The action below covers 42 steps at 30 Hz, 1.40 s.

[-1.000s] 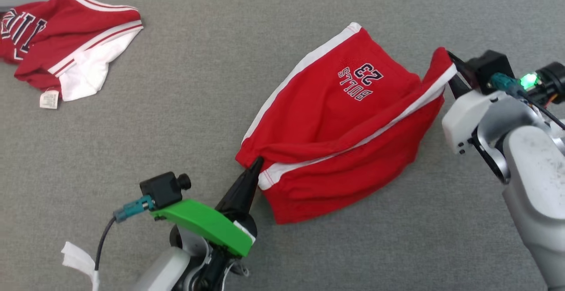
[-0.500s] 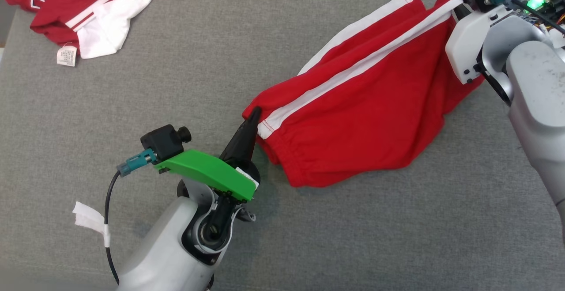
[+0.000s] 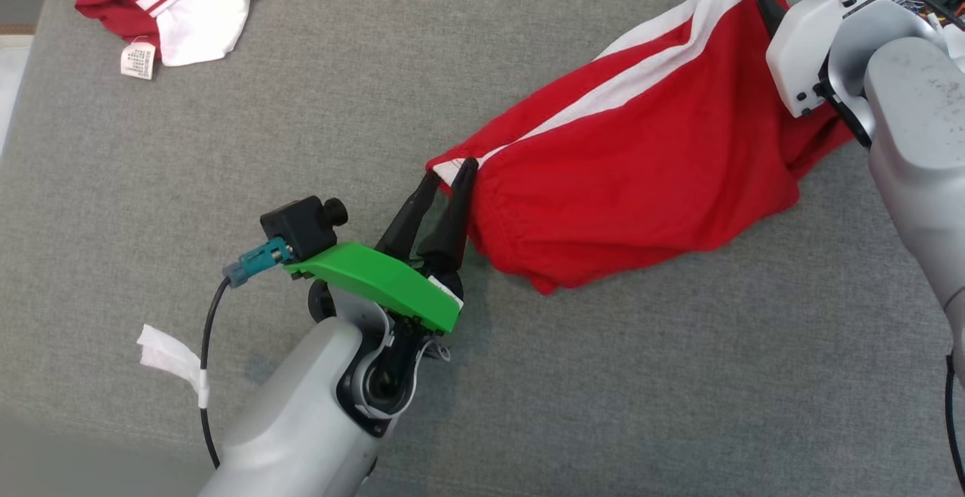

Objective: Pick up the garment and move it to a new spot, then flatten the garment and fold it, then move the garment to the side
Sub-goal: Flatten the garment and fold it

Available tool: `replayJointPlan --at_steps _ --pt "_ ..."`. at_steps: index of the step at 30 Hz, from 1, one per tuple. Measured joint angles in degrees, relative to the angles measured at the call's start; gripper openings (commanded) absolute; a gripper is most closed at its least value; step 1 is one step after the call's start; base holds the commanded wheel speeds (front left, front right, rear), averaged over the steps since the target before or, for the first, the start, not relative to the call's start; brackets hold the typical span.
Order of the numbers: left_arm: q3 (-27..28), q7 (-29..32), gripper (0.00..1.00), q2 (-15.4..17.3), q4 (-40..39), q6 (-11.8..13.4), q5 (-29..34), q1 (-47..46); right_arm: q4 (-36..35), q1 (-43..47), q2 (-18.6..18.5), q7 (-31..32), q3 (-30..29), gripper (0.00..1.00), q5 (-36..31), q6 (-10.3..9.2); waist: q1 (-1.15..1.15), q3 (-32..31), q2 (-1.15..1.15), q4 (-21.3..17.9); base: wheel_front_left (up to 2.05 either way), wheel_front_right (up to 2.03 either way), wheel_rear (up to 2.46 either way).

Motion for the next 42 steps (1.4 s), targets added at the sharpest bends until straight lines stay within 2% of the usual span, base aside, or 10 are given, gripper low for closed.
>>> replayJointPlan --at_steps 5,9,14,22,26,32,40,41,42 --pt "-0.33 -0.66 1.00 1.85 -0.49 -0.07 1.68 0.47 3.10 -0.41 0.43 -2.46 0.93 1.00 1.08 0.00 0.00 -1.11 0.00 -0.39 0.00 0.00 0.00" --pt "-0.48 -1.35 1.00 3.93 -2.45 0.86 3.31 3.05 4.92 -0.41 0.25 -3.82 2.14 1.00 2.38 0.00 0.00 -2.70 0.00 -0.86 0.00 0.00 0.00" --pt "0.51 -2.60 1.00 7.14 -6.34 2.93 6.53 6.47 6.98 0.80 -0.46 -4.49 3.01 1.00 5.70 -0.01 0.00 -5.31 0.00 -1.30 0.00 0.00 0.00" --pt "6.50 -3.32 1.00 10.14 -11.76 6.62 10.98 11.98 8.60 4.71 -0.75 -1.55 3.99 1.00 13.39 -0.01 0.00 -9.01 0.00 -0.99 0.00 0.00 0.00" --pt "9.94 -3.46 1.00 10.76 -13.52 7.68 13.91 14.25 8.38 6.28 -0.67 0.89 4.77 1.00 17.03 -0.01 0.00 -9.31 0.00 -0.01 0.00 0.00 0.00" --pt "13.84 -3.55 1.00 10.99 -14.52 7.82 18.31 16.78 8.81 7.98 -1.83 6.26 6.35 1.00 21.01 0.00 0.00 -8.75 0.00 1.46 0.00 0.00 0.00" --pt "18.17 -3.55 1.00 8.24 -13.15 6.23 21.89 19.18 8.92 9.28 -2.76 11.07 7.84 1.00 24.79 -0.01 0.00 -8.13 0.00 2.46 0.00 0.00 0.00" --pt "18.59 -3.55 1.00 7.94 -12.99 6.03 22.36 19.28 8.65 9.48 -2.71 11.56 8.02 0.67 25.46 -0.01 0.00 -8.13 0.00 2.43 0.00 0.00 0.00" --pt "19.00 -3.55 1.00 7.60 -12.80 5.73 22.64 19.41 8.43 9.72 -2.68 11.82 8.04 0.42 26.05 -0.01 0.00 -8.15 0.00 2.37 0.00 0.00 0.00"
